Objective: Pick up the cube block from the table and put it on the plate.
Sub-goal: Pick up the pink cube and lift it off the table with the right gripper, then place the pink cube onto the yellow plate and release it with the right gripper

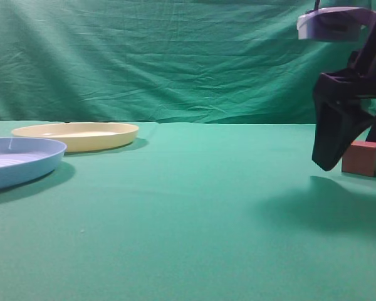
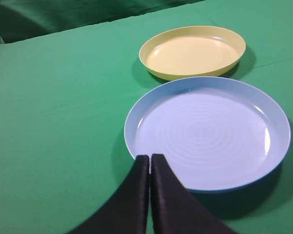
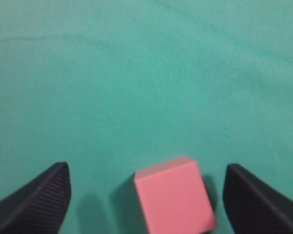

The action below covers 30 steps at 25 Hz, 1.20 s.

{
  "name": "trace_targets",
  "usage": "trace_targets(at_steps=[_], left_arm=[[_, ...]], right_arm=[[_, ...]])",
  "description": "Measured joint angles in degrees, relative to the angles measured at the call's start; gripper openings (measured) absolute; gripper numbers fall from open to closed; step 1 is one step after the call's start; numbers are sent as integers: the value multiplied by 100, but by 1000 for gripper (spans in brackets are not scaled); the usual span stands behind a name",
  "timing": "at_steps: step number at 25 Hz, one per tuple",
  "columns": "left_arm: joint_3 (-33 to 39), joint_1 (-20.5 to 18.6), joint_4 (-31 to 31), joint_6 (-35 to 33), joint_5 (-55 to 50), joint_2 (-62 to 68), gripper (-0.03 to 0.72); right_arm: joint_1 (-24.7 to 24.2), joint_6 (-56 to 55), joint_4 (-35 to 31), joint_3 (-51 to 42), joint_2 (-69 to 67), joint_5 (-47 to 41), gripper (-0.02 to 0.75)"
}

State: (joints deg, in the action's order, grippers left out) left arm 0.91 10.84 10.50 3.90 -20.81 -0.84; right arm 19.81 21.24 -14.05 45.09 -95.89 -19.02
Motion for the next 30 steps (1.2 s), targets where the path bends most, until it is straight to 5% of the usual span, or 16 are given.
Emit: trace_targets(at_steps=[5, 6, 16, 23, 30], left_arm=[[0, 0, 0, 0, 0, 0, 0], [0, 0, 0, 0, 0, 0, 0], [0, 0, 0, 0, 0, 0, 0], [0, 0, 0, 0, 0, 0, 0], [0, 0, 0, 0, 0, 0, 0]], right_arm=[[0, 0, 0, 8, -167, 145, 244], [0, -9, 0, 63, -167, 107, 225], [427, -9, -194, 1986, -185, -770, 232], [1654, 23, -265, 5124, -1878, -1223, 232], [2108, 33, -265, 7234, -3841, -1269, 232]])
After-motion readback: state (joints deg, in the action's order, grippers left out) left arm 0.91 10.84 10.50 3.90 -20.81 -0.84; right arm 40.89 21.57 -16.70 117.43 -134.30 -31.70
